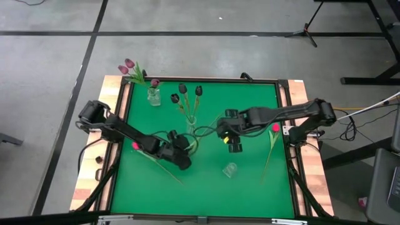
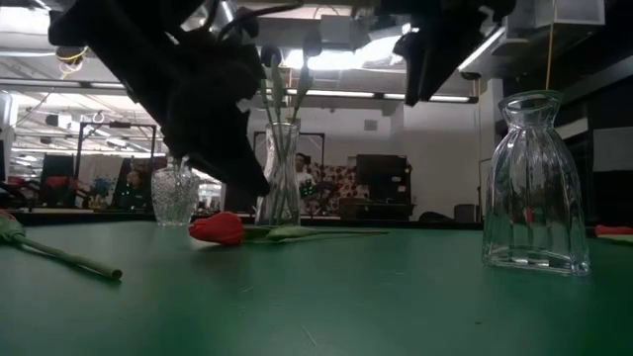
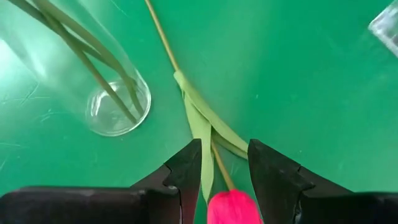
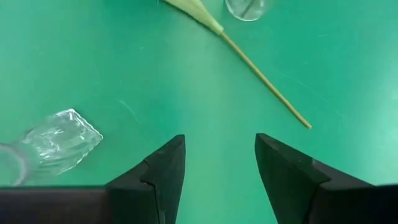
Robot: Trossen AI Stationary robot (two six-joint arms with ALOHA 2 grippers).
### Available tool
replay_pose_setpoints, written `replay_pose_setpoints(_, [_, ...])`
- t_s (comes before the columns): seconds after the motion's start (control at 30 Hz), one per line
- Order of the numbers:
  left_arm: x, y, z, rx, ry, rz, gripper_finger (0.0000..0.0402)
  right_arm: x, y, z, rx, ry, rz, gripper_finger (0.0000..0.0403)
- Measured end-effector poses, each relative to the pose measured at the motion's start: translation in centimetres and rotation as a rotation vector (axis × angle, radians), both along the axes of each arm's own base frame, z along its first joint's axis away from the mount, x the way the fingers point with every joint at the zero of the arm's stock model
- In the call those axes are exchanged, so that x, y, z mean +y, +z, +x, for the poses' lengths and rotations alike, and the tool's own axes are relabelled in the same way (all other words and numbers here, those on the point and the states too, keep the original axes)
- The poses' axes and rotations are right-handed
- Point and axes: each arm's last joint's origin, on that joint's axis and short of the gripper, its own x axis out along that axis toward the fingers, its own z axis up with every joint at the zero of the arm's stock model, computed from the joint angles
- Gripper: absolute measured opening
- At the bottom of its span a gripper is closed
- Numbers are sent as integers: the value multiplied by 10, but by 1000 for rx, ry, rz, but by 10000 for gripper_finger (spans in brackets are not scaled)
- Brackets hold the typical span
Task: Sort flowers into vase by color
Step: Put the center pink tulip into the bottom transparent vase
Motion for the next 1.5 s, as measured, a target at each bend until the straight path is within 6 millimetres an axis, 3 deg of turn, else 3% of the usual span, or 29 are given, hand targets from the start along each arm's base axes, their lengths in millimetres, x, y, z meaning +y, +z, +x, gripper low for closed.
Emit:
replay_pose_setpoints(0.27, [6,-2,7,5,48,4,128,-2,20,-14,-68,-48,28,193])
replay_pose_setpoints(0.7, [3,-31,12,67,53,-28,127,-2,21,-14,-80,-49,30,193])
replay_pose_setpoints(0.9, [3,-35,11,92,50,-66,125,-2,21,-14,-76,-49,31,193])
replay_pose_setpoints(1.03, [2,-35,11,103,33,-92,98,-1,20,-14,-75,-47,38,193])
replay_pose_setpoints(1.27, [-6,-33,10,104,0,-108,16,-1,20,-14,-76,-64,45,193])
replay_pose_setpoints(1.5, [-25,-19,16,137,-87,-123,11,3,20,-15,-74,-26,44,193])
